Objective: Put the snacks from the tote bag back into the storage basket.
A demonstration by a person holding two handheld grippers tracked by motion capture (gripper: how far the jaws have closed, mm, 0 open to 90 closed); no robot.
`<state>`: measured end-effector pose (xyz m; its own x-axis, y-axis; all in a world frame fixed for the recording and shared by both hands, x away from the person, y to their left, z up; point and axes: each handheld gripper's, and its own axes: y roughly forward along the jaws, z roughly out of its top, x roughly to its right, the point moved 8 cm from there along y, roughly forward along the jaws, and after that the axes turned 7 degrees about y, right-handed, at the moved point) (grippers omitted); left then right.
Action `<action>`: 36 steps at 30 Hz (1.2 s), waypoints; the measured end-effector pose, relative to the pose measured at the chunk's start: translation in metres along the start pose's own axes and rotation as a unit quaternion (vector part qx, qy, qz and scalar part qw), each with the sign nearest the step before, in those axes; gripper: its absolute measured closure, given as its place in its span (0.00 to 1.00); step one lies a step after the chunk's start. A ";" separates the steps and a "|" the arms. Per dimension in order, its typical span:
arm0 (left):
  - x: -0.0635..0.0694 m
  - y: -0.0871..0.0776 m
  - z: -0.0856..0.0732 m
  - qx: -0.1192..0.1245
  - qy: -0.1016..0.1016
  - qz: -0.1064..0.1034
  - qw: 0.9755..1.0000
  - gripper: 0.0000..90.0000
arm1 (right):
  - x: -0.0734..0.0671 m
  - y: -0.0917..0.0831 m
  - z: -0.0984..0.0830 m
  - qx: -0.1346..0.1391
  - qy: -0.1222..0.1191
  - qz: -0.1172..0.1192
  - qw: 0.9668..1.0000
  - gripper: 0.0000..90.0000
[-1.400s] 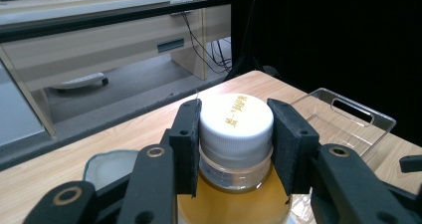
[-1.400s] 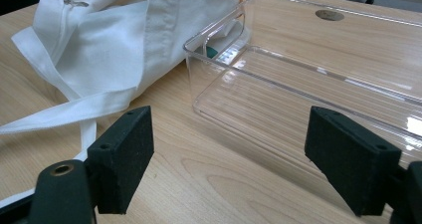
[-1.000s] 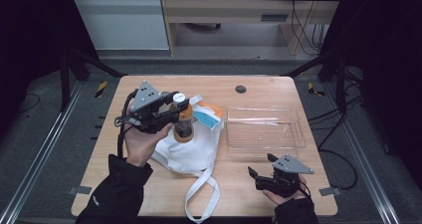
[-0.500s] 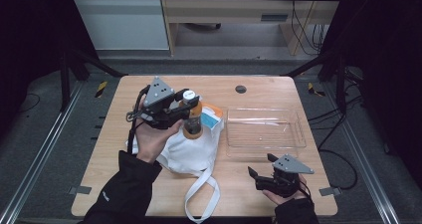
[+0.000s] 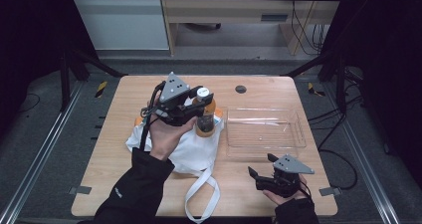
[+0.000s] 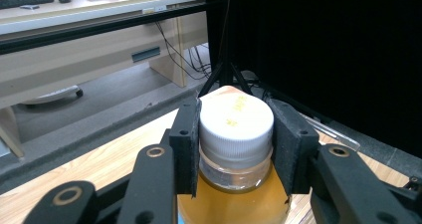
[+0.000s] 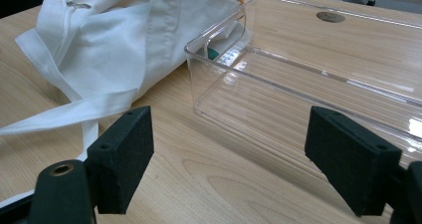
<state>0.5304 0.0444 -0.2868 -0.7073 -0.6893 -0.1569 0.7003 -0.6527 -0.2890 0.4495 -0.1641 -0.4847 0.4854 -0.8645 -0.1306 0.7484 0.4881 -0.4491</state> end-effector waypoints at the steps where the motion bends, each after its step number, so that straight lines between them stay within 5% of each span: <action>1: 0.002 0.002 0.001 -0.001 0.002 -0.001 1.000 0.65 | 0.000 0.000 0.000 0.000 0.000 0.000 1.000 0.22; 36: 0.052 0.070 0.011 0.004 0.014 -0.035 0.999 0.65 | -0.001 -0.002 0.000 0.004 0.000 0.004 1.000 0.22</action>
<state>0.5438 -0.0403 -0.3047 -0.7564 -0.6332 -0.1641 0.6503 -0.7011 -0.2924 0.4479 -0.1645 -0.4834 0.4911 -0.8607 -0.1342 0.7478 0.4956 -0.4419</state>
